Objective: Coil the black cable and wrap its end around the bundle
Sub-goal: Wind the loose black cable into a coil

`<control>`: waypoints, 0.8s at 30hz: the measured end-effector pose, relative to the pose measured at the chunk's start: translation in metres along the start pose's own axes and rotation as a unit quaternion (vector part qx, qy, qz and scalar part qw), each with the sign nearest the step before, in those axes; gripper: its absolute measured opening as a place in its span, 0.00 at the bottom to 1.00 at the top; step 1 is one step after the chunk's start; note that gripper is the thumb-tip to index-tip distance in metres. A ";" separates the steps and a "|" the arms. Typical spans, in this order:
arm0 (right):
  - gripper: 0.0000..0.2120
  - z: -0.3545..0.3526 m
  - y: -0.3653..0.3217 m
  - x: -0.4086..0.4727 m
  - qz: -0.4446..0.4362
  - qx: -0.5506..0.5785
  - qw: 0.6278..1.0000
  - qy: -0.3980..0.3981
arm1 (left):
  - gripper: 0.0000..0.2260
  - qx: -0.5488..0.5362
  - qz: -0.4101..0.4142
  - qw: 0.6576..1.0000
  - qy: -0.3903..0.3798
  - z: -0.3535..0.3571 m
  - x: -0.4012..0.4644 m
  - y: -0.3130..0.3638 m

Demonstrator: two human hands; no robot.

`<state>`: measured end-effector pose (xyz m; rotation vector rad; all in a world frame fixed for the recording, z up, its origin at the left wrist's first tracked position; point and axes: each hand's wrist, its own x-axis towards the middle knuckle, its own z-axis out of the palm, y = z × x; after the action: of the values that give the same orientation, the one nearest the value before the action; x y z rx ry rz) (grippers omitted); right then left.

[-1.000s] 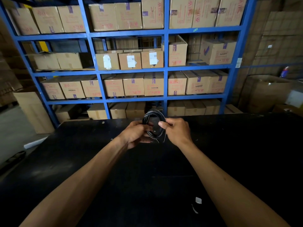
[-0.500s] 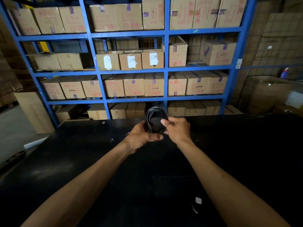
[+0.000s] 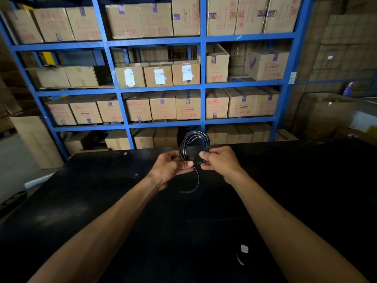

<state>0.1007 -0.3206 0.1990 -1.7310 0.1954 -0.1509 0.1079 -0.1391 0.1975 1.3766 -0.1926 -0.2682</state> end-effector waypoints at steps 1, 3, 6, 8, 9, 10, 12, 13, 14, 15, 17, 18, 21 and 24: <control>0.02 0.001 0.001 0.001 0.002 0.008 1.000 0.005 | 0.15 -0.009 0.005 1.000 -0.003 0.000 0.002 -0.001; 0.04 0.002 0.004 0.003 0.007 0.025 1.000 0.008 | 0.15 -0.028 0.014 1.000 -0.002 0.001 0.004 -0.005; 0.06 0.002 0.006 0.003 0.026 0.004 1.000 -0.001 | 0.14 -0.048 0.019 0.999 0.017 0.001 0.007 -0.008; 0.10 0.002 0.005 0.001 0.073 0.020 0.997 -0.021 | 0.12 -0.044 0.026 0.998 0.032 0.001 0.009 -0.009; 0.14 0.001 0.004 0.000 0.105 0.028 0.994 -0.031 | 0.12 -0.043 0.030 0.998 0.037 0.001 0.010 -0.008; 0.20 0.001 0.004 -0.001 0.136 0.029 0.989 -0.042 | 0.12 -0.046 0.034 0.997 0.042 0.002 0.010 -0.007; 0.32 0.001 0.005 -0.002 0.191 0.045 0.977 -0.077 | 0.11 -0.060 0.041 0.996 0.047 0.002 0.011 -0.006; 0.34 0.001 0.005 -0.002 0.207 0.074 0.971 -0.098 | 0.12 -0.066 0.041 0.996 0.048 0.003 0.011 -0.005; 0.34 0.001 0.005 -0.002 0.209 0.113 0.965 -0.114 | 0.12 -0.071 0.038 0.996 0.047 0.004 0.011 -0.004; 0.32 0.002 0.006 -0.002 0.198 0.157 0.960 -0.117 | 0.12 -0.074 0.034 0.996 0.045 0.005 0.011 -0.004; 0.25 0.003 0.005 0.000 0.156 0.252 0.950 -0.095 | 0.12 -0.082 0.025 0.996 0.039 0.004 0.010 -0.005; 0.22 0.003 0.004 0.001 0.137 0.293 0.943 -0.084 | 0.13 -0.089 0.021 0.995 0.037 0.003 0.009 -0.005; 0.16 0.004 0.004 0.002 0.104 0.318 0.941 -0.047 | 0.12 -0.090 0.009 0.995 0.044 0.004 0.010 -0.005; 0.28 0.011 0.007 0.000 0.069 0.273 0.959 -0.016 | 0.10 -0.071 -0.005 0.996 0.052 0.007 0.012 -0.002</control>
<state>0.1031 -0.3110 0.1902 -1.1644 0.2261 -0.0640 0.1169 -0.1494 0.1961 1.2477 -0.0783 -0.2145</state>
